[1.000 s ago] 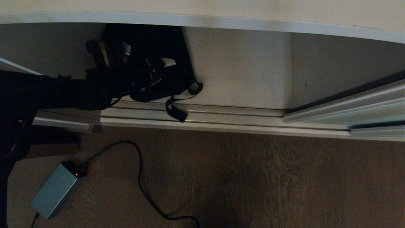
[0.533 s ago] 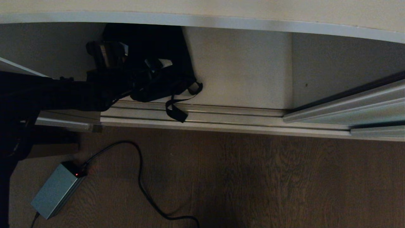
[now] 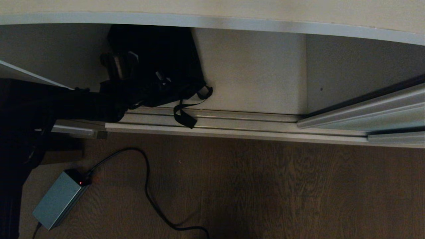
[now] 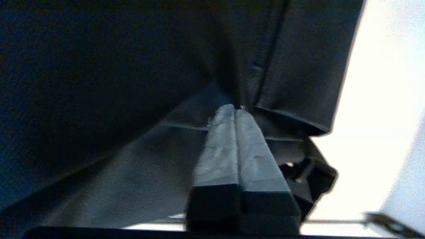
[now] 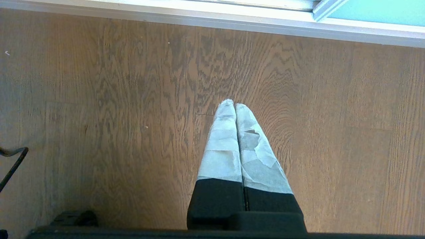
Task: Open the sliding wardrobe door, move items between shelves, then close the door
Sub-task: Place the bag on the lower shelf
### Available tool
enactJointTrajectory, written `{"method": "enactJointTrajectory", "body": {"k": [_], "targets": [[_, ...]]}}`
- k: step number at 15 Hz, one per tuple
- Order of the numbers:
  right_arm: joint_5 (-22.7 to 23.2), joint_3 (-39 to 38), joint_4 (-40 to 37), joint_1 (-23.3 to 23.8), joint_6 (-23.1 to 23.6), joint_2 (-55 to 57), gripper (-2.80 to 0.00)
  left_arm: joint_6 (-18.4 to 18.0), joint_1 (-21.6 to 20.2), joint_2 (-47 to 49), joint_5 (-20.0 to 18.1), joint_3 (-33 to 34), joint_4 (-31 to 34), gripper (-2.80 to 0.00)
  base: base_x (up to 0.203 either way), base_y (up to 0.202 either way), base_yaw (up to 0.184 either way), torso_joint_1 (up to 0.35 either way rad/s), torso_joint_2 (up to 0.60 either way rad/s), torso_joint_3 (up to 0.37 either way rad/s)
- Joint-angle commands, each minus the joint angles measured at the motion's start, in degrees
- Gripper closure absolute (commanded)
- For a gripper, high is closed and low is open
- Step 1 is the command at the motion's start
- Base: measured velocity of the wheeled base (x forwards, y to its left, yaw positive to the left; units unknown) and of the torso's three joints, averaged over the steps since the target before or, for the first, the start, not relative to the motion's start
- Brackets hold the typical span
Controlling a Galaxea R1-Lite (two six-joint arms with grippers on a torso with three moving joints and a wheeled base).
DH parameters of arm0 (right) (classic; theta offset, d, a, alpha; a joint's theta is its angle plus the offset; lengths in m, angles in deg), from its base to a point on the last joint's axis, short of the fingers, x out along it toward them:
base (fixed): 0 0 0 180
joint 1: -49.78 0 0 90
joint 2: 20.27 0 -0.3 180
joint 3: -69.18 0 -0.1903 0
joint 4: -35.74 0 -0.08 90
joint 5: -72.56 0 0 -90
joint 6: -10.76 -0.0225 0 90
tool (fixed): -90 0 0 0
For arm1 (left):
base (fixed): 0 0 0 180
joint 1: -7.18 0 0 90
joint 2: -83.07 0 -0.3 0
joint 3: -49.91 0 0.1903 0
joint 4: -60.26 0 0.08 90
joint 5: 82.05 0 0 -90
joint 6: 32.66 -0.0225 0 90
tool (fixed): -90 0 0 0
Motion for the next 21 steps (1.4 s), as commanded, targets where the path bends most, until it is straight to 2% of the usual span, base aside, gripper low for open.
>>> {"method": "enactJointTrajectory", "body": {"k": [1, 3, 6, 11, 13, 18, 21], "targets": [[0.0, 0.0, 0.0, 0.0, 0.0, -0.2, 0.0, 0.0, 0.2, 0.8, 1.0, 0.0, -0.9, 0.0, 0.0, 0.0, 0.0, 0.0, 0.0, 0.0], [0.0, -0.1, 0.0, 0.0, 0.0, -0.2, 0.0, 0.0, 0.3, 1.7, 2.2, 0.1, -3.1, 0.0, 0.0, 0.0, 0.0, 0.0, 0.0, 0.0], [0.0, 0.0, 0.0, 0.0, 0.0, -0.2, 0.0, -1.0, 1.0, 3.4, 6.9, 0.1, -9.6, 0.0, 0.0, 0.0, 0.0, 0.0, 0.0, 0.0], [0.0, 0.0, 0.0, 0.0, 0.0, -0.2, 0.0, -1.3, 1.0, 2.9, 7.6, 0.2, -9.8, 0.0, -0.02, 0.0, 0.001, 0.0, 0.0, 0.001], [0.0, -0.1, 0.0, 0.0, 0.0, -0.2, 0.0, -1.3, 1.0, 2.9, 8.7, 0.1, -9.8, 0.0, -0.188, 0.0, 0.001, 0.006, 0.0, 0.0], [0.0, -0.1, 0.0, 0.0, 0.0, -0.1, 0.0, -1.7, 1.1, 3.3, 8.5, -0.1, -9.3, 0.0, -0.15, 0.0, -0.004, 0.002, 0.0, 0.002], [0.0, -0.1, 0.0, 0.0, 0.0, -0.1, 0.0, -5.6, 2.8, 3.2, 9.7, 1.2, -9.5, 0.0, 0.0, 0.0, 0.0, 0.0, 0.0, 0.0]]}}
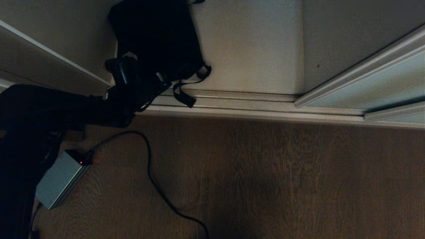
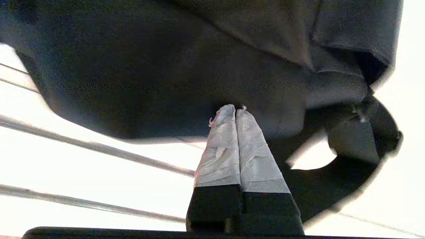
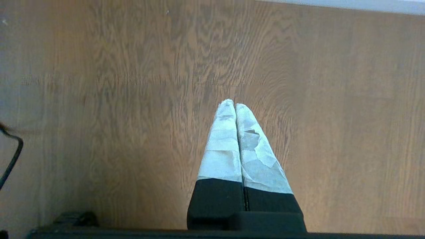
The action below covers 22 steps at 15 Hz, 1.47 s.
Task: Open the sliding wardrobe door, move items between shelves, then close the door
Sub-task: Place the bag on the lower shelf
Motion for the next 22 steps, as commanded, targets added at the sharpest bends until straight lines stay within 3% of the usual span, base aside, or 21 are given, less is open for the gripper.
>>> {"method": "enactJointTrajectory", "body": {"k": [1, 2, 4, 5, 11, 14, 19, 22], "targets": [[0.0, -0.1, 0.0, 0.0, 0.0, -0.2, 0.0, -1.1, 1.3, -0.3, 0.3, 1.8, 0.0, 0.0, 0.0, 0.0, 0.0, 0.0, 0.0, 0.0], [0.0, -0.1, 0.0, 0.0, 0.0, -0.2, 0.0, -1.3, 2.1, -0.6, 0.4, 2.4, -0.2, 0.0, 0.0, 0.0, 0.0, 0.0, 0.0, 0.0], [0.0, -0.1, 0.0, 0.0, 0.0, -0.2, 0.0, -2.6, 3.6, -0.7, 4.2, 3.7, 0.5, 0.0, 0.0, 0.0, 0.0, 0.0, 0.0, 0.0], [0.0, -0.1, 0.0, 0.0, 0.0, -0.2, 0.0, -5.2, 3.8, -1.4, 5.9, 5.6, 1.7, 0.0, 0.0, 0.0, 0.0, 0.0, 0.0, 0.0], [0.0, -0.1, 0.0, 0.0, 0.0, -0.2, 0.0, -10.2, 5.4, -11.5, 6.1, 14.8, 10.6, 0.0, 0.0, 0.0, 0.0, 0.0, 0.0, 0.0], [0.0, -0.1, 0.0, 0.0, 0.0, -0.2, 0.0, -13.1, 6.1, -21.0, 6.3, 21.0, 10.9, 0.0, 0.0, 0.0, 0.0, 0.0, 0.0, 0.0], [0.0, -0.1, 0.0, 0.0, 0.0, -0.2, 0.0, -14.8, 6.0, -40.8, 7.4, 21.4, 17.7, 0.0, 0.0, 0.0, 0.0, 0.0, 0.0, 0.0], [0.0, 0.0, 0.0, 0.0, 0.0, -0.2, 0.0, -21.1, 1.8, -52.7, 7.6, 22.4, 23.3, 0.0, 0.0, 0.0, 0.0, 0.0, 0.0, 0.0]]}}
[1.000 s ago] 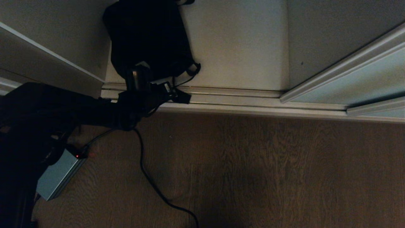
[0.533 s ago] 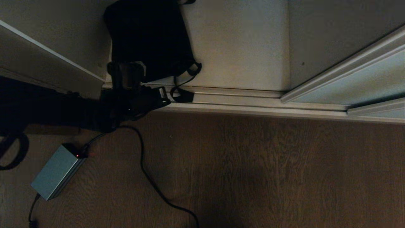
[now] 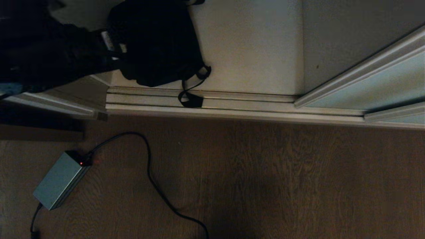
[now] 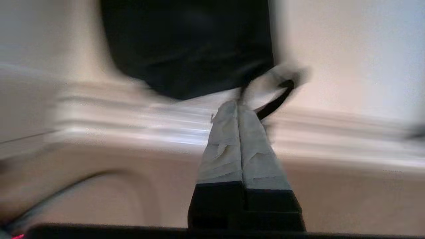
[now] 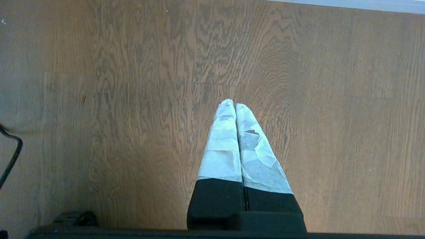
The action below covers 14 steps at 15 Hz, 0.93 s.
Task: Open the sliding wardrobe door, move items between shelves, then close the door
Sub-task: Place the bag on the lower shelf
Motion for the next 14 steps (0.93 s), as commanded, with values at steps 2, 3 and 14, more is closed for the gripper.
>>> {"method": "enactJointTrajectory", "body": {"k": [2, 3, 14], "targets": [[0.0, -0.1, 0.0, 0.0, 0.0, -0.2, 0.0, -5.2, -8.3, -18.6, -0.6, 4.9, 1.1, 0.0, 0.0, 0.0, 0.0, 0.013, 0.0, 0.0], [0.0, 0.0, 0.0, 0.0, 0.0, -0.2, 0.0, -6.1, -11.2, -23.0, -2.0, 7.1, 2.1, 0.0, 0.0, 0.0, 0.0, 0.0, 0.0, 0.0], [0.0, -0.1, 0.0, 0.0, 0.0, -0.2, 0.0, -7.1, -20.8, -54.0, -16.9, 20.5, 28.1, 0.0, 0.0, 0.0, 0.0, -0.002, 0.0, 0.002]]}}
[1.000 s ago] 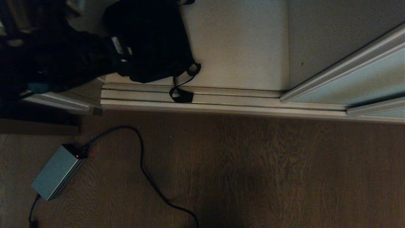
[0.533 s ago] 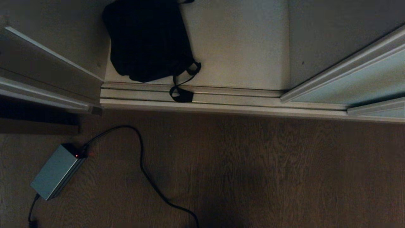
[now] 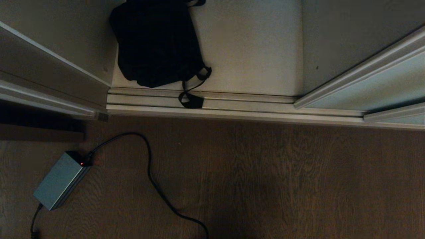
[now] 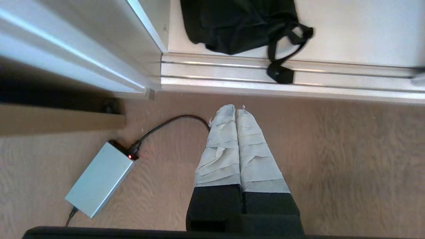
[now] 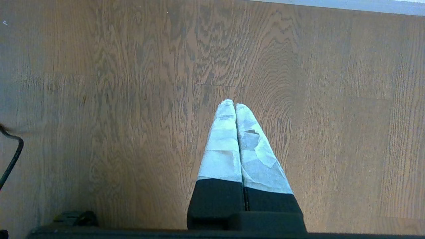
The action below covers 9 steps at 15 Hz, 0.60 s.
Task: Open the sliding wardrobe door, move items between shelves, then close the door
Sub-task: Place the bag on the lower shelf, then close the door
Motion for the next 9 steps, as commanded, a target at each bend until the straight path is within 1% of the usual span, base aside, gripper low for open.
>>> {"method": "enactJointTrajectory", "body": {"k": [1, 3, 4, 6, 7, 8, 9], "targets": [[0.0, -0.1, 0.0, 0.0, 0.0, -0.2, 0.0, -0.1, -2.0, -9.2, -2.3, 4.3, 1.0, 0.0, 0.0, 0.0, 0.0, 0.0, 0.0, 0.0], [0.0, -0.1, 0.0, 0.0, 0.0, -0.1, 0.0, -1.5, -2.3, -16.8, -3.3, 12.8, 1.1, 0.0, 0.0, 0.0, 0.0, 0.0, 0.0, 0.0], [0.0, 0.0, 0.0, 0.0, -0.1, -0.1, 0.0, -2.9, -2.4, -18.5, -2.9, 17.6, 0.6, 0.0, 0.0, 0.0, 0.0, 0.0, 0.0, 0.0], [0.0, -0.1, 0.0, 0.0, 0.0, -0.2, 0.0, -4.2, -2.4, -19.2, 1.5, 27.5, -2.4, 0.0, 0.0, 0.0, 0.0, 0.0, 0.0, 0.0], [0.0, -0.1, 0.0, 0.0, -0.1, -0.2, 0.0, -4.8, -2.3, -19.4, 2.8, 32.6, -5.7, 0.0, 0.0, 0.0, 0.0, 0.0, 0.0, 0.0], [0.0, -0.1, 0.0, 0.0, -0.1, -0.2, 0.0, -6.0, -2.1, -19.5, 3.6, 39.2, -11.9, 0.0, 0.0, 0.0, 0.0, 0.0, 0.0, 0.0], [0.0, 0.0, 0.0, 0.0, -0.1, -0.2, 0.0, -7.9, -1.4, -19.7, 4.0, 46.1, -19.4, 0.0, 0.0, 0.0, 0.0, 0.0, 0.0, 0.0]]}}
